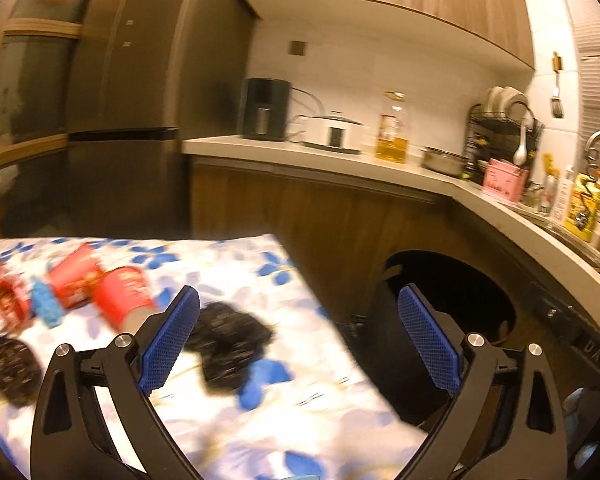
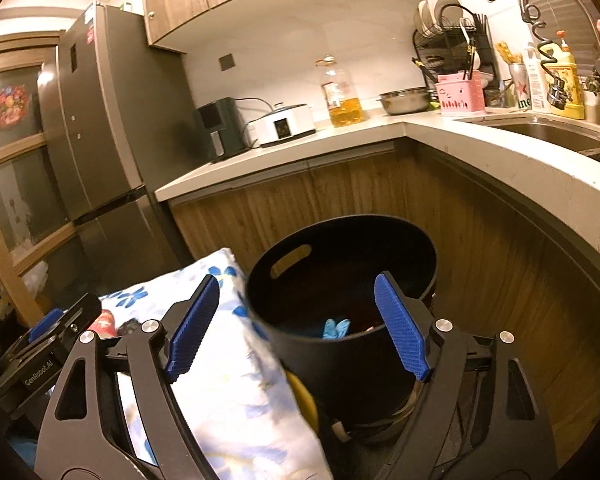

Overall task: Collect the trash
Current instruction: 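Move both tools back over the black bags on the table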

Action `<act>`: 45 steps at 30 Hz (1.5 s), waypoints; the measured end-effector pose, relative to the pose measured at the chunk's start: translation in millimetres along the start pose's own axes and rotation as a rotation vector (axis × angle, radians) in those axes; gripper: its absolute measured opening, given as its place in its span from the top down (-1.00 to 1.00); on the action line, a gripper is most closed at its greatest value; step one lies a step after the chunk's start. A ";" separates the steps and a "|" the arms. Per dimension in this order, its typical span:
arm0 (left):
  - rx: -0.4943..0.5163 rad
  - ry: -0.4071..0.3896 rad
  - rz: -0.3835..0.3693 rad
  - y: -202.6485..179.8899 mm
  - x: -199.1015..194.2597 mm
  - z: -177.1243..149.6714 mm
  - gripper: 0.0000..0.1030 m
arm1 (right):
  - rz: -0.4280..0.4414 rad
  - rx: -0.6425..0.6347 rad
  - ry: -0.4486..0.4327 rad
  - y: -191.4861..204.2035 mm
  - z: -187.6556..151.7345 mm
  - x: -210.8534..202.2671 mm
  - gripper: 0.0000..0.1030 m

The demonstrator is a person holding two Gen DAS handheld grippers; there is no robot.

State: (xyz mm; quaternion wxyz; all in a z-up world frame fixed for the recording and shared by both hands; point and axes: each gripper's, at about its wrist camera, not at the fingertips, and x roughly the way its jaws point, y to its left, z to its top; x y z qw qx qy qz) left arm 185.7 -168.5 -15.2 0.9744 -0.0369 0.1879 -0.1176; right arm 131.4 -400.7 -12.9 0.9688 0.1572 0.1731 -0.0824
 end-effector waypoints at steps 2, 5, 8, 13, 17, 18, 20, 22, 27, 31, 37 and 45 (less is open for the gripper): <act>-0.004 -0.009 0.032 10.8 -9.8 -4.5 -0.85 | 0.009 -0.012 -0.004 9.6 -5.8 -6.6 -0.53; -0.010 -0.020 0.112 34.6 -26.3 -12.2 -0.85 | 0.020 -0.037 -0.011 24.5 -12.7 -13.4 -0.53; -0.029 -0.023 0.173 58.4 -39.5 -18.1 -0.85 | 0.033 -0.064 -0.022 43.3 -21.7 -19.5 -0.53; -0.056 -0.035 0.262 94.1 -58.3 -25.4 -0.85 | 0.070 -0.092 -0.020 72.0 -36.0 -22.5 -0.53; -0.072 -0.043 0.319 118.5 -70.4 -29.5 -0.85 | 0.093 -0.116 -0.012 95.1 -48.4 -22.0 -0.53; -0.075 -0.045 0.341 127.0 -74.6 -31.4 -0.85 | 0.101 -0.124 -0.008 101.1 -51.7 -21.3 -0.53; -0.074 -0.048 0.378 138.9 -80.4 -34.8 -0.85 | 0.112 -0.134 -0.001 109.8 -56.0 -19.4 -0.53; -0.074 -0.048 0.409 147.3 -84.8 -38.8 -0.85 | 0.125 -0.144 0.006 120.2 -61.0 -17.0 -0.53; -0.098 -0.037 0.470 177.0 -91.8 -48.6 -0.85 | 0.151 -0.168 0.017 142.2 -72.6 -11.7 -0.53; -0.127 -0.025 0.506 198.2 -90.4 -54.6 -0.85 | 0.165 -0.187 0.026 155.5 -79.9 -5.6 -0.53; -0.171 -0.003 0.522 217.3 -78.0 -55.5 -0.85 | 0.173 -0.195 0.038 166.6 -84.8 4.7 -0.53; -0.199 0.097 0.539 227.0 -49.3 -60.1 -0.85 | 0.157 -0.195 0.044 176.4 -87.5 23.4 -0.53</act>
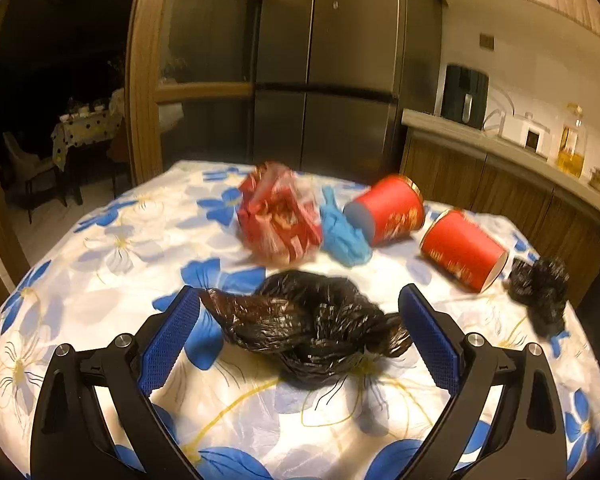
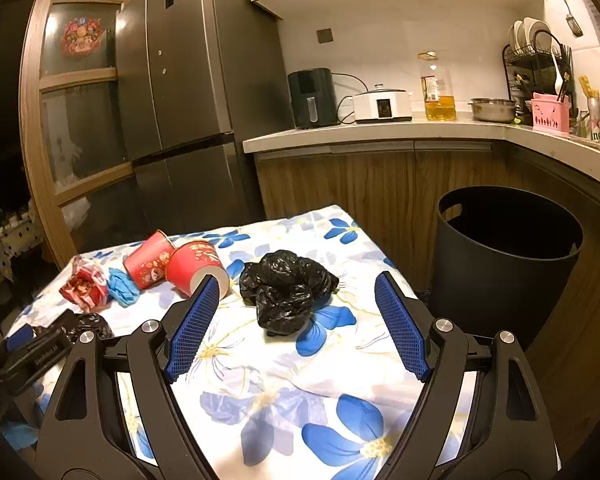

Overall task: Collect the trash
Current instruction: 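Grasp a black bag with the left tool while the right tool grasps another black bag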

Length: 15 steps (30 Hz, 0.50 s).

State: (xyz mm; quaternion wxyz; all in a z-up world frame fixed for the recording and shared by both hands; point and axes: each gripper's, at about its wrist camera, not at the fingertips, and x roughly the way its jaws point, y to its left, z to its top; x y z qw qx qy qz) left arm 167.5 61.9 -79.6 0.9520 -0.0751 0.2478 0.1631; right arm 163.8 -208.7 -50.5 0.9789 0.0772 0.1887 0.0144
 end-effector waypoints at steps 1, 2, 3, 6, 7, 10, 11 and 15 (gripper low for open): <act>0.001 0.015 -0.001 -0.1 3.1 -0.9 -0.78 | -0.004 -0.003 0.002 0.8 -0.3 3.1 -0.53; 0.000 0.030 -0.001 0.1 6.1 -1.1 -0.74 | -0.007 -0.005 0.003 1.1 -0.8 5.4 -0.53; -0.002 0.041 -0.004 0.9 8.9 -1.2 -0.71 | -0.013 -0.007 0.005 1.4 -1.2 9.3 -0.53; 0.002 0.084 -0.012 0.2 16.5 -3.5 -0.43 | -0.025 -0.005 0.013 1.7 -2.0 20.5 -0.53; 0.003 0.093 -0.016 -0.3 18.3 -4.5 -0.36 | -0.027 -0.006 0.014 1.8 -1.9 24.0 -0.53; 0.004 0.109 -0.031 -1.4 20.9 -6.2 -0.10 | -0.043 -0.020 0.011 3.0 -1.2 35.4 -0.53; 0.007 0.113 -0.038 -2.2 21.3 -6.5 0.03 | -0.049 -0.024 0.013 3.4 -1.1 40.3 -0.53; 0.021 0.119 -0.053 -5.9 20.9 -7.4 0.41 | -0.048 -0.024 0.038 5.3 0.3 61.0 -0.53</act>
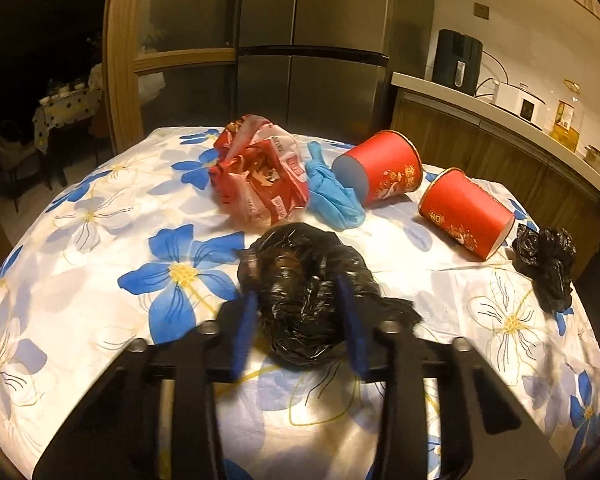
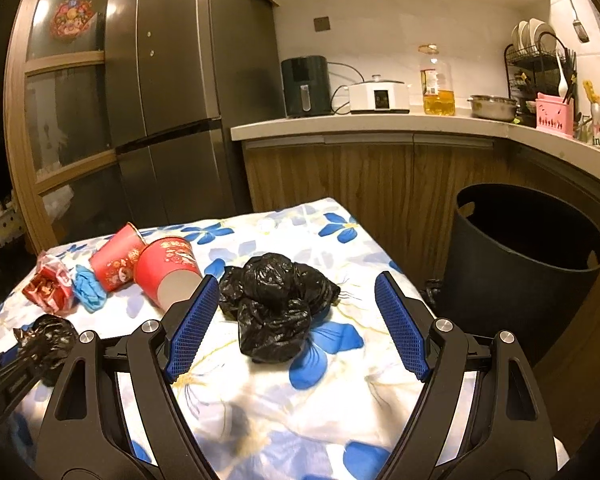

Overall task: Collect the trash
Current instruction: 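Grasp a black bag with the left tool while the right tool grasps another black bag, then carry both black bags with both tools over the black bin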

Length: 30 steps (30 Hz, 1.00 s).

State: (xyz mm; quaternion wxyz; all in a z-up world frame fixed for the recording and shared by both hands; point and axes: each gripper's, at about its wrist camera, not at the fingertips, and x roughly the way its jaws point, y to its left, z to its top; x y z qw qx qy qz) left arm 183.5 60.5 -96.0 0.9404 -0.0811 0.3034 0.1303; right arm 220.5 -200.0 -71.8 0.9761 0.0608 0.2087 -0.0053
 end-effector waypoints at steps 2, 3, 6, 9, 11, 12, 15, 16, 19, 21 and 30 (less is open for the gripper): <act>0.004 -0.005 -0.013 -1.0 -2.4 0.4 0.61 | 0.002 -0.006 0.016 2.8 1.3 11.2 -0.53; 0.004 -0.009 -0.019 -1.4 -3.8 0.8 0.64 | 0.002 -0.012 0.023 4.2 1.8 16.4 -0.52; 0.003 -0.023 -0.040 -1.4 -10.5 2.2 0.73 | 0.002 -0.024 0.047 8.8 2.7 30.4 -0.46; 0.005 -0.038 -0.052 -1.7 -17.5 4.7 0.75 | -0.001 -0.028 0.072 11.6 4.3 42.8 -0.36; 0.014 -0.051 -0.050 -3.5 -22.1 6.5 0.75 | -0.007 -0.031 0.087 13.2 4.3 48.9 -0.24; 0.019 -0.057 -0.050 -4.2 -23.6 7.4 0.75 | -0.010 -0.033 0.098 14.0 3.9 52.5 -0.18; 0.031 -0.069 -0.046 -5.5 -26.7 10.1 0.75 | -0.013 -0.041 0.126 15.5 0.9 59.2 0.07; 0.030 -0.070 -0.048 -5.5 -27.3 11.2 0.75 | -0.012 -0.043 0.134 15.4 0.1 60.9 0.22; 0.029 -0.071 -0.053 -5.2 -28.7 12.3 0.75 | -0.004 -0.036 0.151 12.6 -0.7 63.5 0.59; 0.030 -0.073 -0.056 -5.8 -30.2 12.8 0.75 | 0.007 -0.036 0.157 11.9 -1.1 63.4 0.71; 0.038 -0.098 -0.072 -11.7 -41.7 16.6 0.77 | 0.039 -0.020 0.104 4.2 2.7 30.3 0.88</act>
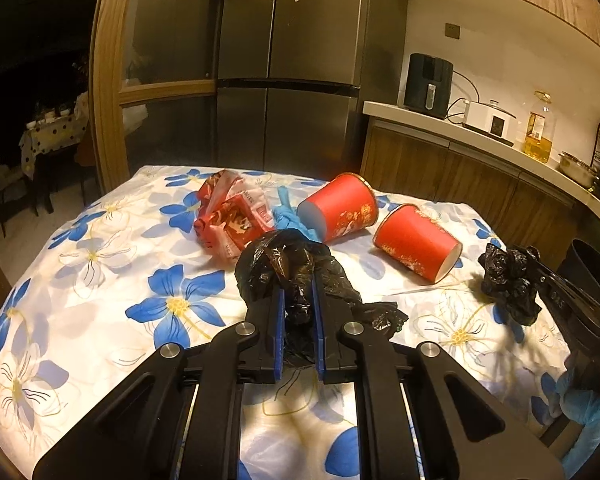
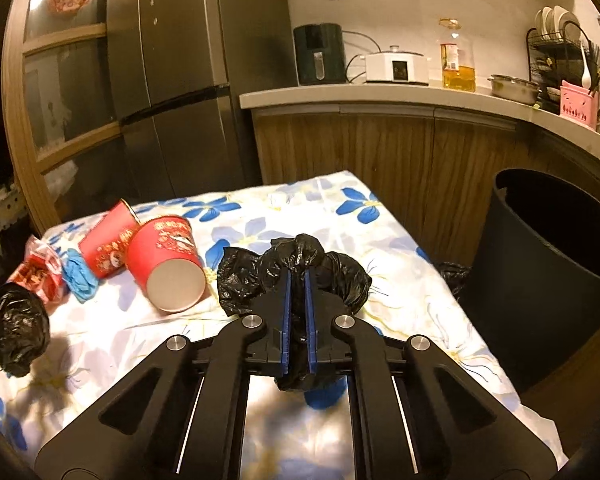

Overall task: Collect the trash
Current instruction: 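Carry both black bags with both tools over the black bin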

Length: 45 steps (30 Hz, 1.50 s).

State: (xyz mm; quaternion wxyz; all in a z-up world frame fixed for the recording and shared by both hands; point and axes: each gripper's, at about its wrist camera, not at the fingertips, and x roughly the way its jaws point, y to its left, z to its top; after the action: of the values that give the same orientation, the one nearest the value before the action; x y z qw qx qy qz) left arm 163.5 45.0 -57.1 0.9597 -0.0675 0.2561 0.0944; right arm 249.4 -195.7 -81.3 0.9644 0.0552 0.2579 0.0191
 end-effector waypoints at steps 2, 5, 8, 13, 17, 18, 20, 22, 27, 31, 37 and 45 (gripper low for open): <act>0.002 -0.006 -0.009 -3.7 -3.9 0.9 0.78 | 0.007 0.003 -0.015 -1.9 -0.1 -10.8 0.88; 0.011 -0.016 -0.021 -9.9 -9.3 2.1 0.78 | 0.024 0.016 -0.034 -5.2 0.1 -26.2 0.88; 0.021 -0.028 -0.035 -17.8 -14.9 3.2 0.78 | 0.034 0.018 -0.060 -7.9 2.5 -42.4 0.89; 0.045 -0.046 -0.065 -34.5 -24.4 5.0 0.79 | 0.043 0.023 -0.095 -15.6 6.2 -65.2 0.89; 0.069 -0.059 -0.098 -53.8 -29.6 8.8 0.79 | 0.034 0.033 -0.117 -25.4 8.1 -79.3 0.89; 0.076 -0.063 -0.109 -60.3 -30.9 9.7 0.79 | 0.030 0.037 -0.125 -29.6 9.2 -83.7 0.89; 0.093 -0.070 -0.132 -74.0 -32.8 12.1 0.79 | 0.023 0.040 -0.133 -35.6 11.2 -88.3 0.89; 0.108 -0.077 -0.150 -87.1 -34.4 13.9 0.79 | 0.011 0.047 -0.145 -44.3 13.5 -94.6 0.89; 0.136 -0.081 -0.202 -120.3 -33.4 19.7 0.79 | -0.022 0.065 -0.169 -65.4 19.5 -106.9 0.89; 0.160 -0.090 -0.248 -148.4 -34.2 24.7 0.79 | -0.051 0.081 -0.192 -85.0 24.9 -116.0 0.89; 0.208 -0.115 -0.308 -190.8 -39.1 29.1 0.79 | -0.095 0.107 -0.224 -116.2 31.0 -128.1 0.89; 0.249 -0.131 -0.374 -238.7 -45.7 30.9 0.79 | -0.157 0.145 -0.256 -158.3 36.9 -140.6 0.89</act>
State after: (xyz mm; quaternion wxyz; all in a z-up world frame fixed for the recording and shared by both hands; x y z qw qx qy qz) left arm 190.9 -188.4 11.8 0.9759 0.0116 0.1859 -0.1132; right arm 147.4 -365.7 1.8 0.9814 0.1062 0.1371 -0.0821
